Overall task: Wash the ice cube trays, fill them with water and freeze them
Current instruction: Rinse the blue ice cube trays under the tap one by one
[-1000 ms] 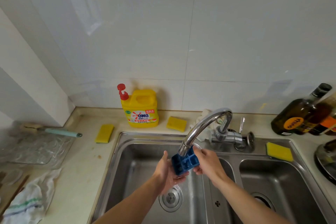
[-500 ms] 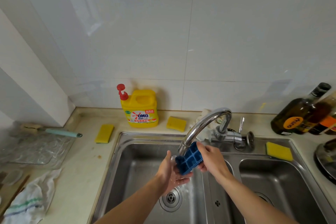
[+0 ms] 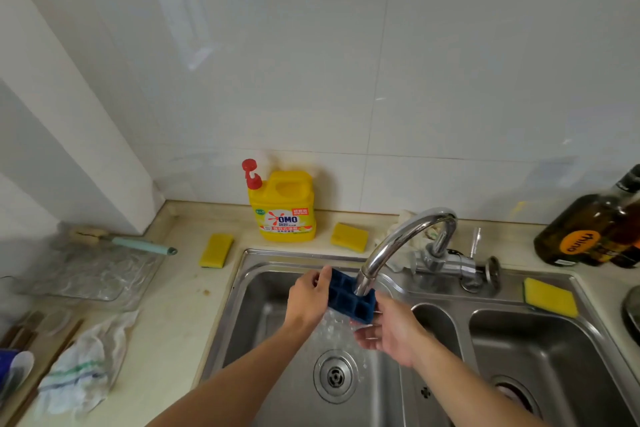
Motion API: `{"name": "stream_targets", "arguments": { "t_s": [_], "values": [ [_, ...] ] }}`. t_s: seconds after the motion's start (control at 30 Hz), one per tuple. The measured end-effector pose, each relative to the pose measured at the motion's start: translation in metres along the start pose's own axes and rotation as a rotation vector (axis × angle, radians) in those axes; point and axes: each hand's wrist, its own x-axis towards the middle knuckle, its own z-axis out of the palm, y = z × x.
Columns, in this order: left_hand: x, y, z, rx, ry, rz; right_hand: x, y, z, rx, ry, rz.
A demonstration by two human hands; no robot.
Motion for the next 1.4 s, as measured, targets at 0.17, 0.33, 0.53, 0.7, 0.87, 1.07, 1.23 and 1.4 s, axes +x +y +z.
{"name": "stream_targets", "arguments": {
  "t_s": [0.17,0.33,0.53,0.7,0.87,1.07,1.23,1.4],
  "values": [
    [0.002,0.006,-0.016,0.201,0.041,0.110,0.003,0.000,0.013,0.115,-0.063,0.027],
    [0.000,0.013,-0.021,0.253,0.060,0.159,0.007,0.001,0.014,0.185,-0.099,0.040],
    [0.002,0.015,-0.014,0.219,0.030,0.153,0.005,0.000,0.005,0.199,-0.083,0.025],
    [0.006,0.020,-0.004,0.192,0.006,0.157,0.002,-0.010,-0.005,0.206,-0.006,-0.023],
    [0.008,0.023,-0.001,0.185,-0.001,0.158,0.001,-0.016,-0.011,0.133,0.021,-0.075],
    [0.001,0.018,-0.005,0.117,-0.041,0.080,0.002,-0.009,-0.007,0.046,0.071,-0.080],
    [-0.011,0.005,-0.002,-0.045,-0.214,-0.062,0.003,0.000,-0.016,-0.008,0.125,-0.082],
    [-0.014,0.005,0.006,-0.155,-0.275,-0.117,0.000,-0.001,-0.025,-0.033,0.168,-0.083]
  ]
}}
